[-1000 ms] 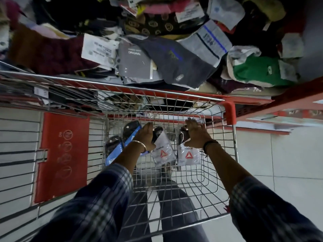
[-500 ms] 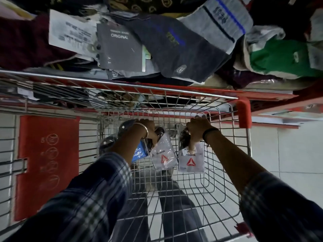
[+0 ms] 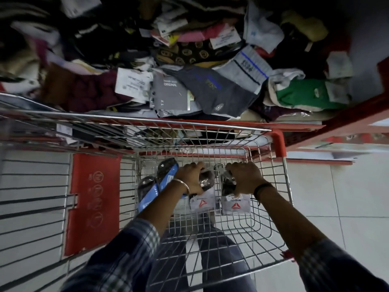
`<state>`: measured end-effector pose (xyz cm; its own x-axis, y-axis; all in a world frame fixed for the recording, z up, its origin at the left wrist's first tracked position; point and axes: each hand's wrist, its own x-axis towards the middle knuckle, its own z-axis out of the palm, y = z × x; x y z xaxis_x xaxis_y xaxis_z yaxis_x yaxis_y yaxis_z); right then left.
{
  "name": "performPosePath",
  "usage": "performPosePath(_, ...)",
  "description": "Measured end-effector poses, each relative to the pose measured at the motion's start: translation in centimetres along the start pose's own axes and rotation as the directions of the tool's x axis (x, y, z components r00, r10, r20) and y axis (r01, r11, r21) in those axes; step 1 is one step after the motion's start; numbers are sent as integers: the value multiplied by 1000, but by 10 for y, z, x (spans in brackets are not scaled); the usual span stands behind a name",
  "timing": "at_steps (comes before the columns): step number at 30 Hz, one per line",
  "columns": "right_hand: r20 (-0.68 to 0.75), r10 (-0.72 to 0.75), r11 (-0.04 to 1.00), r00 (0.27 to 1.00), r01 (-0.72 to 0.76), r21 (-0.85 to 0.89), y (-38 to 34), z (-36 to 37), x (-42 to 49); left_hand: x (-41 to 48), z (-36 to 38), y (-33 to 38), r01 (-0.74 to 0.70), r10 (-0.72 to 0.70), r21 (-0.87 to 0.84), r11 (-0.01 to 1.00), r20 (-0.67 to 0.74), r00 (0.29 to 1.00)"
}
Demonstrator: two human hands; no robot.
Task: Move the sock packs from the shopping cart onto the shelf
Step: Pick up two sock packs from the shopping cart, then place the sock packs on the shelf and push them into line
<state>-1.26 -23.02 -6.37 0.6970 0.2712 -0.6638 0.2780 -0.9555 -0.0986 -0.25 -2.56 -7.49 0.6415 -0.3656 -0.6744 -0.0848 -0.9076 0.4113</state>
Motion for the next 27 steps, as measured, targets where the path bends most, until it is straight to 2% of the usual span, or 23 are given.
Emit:
performPosePath(6,-143,24,1000,989,-26,-14,-19,-47,-41,-58,-44,21,-53,69,94,994,-183,981)
performPosePath(11,-276,34,999,961,-31,14,-29,-100,-81,-104,-95,39,-73,137,190,979,-348,928)
performPosePath(18,-351,28,1000,936,-25,12,-35,-185,-141,-156,-169,63,-70,166,235,969,-423,891)
performPosePath(27,-545,33,999,838,-48,-13,-29,-296,-224,-227,-265,118,-79,273,358,930,-531,802)
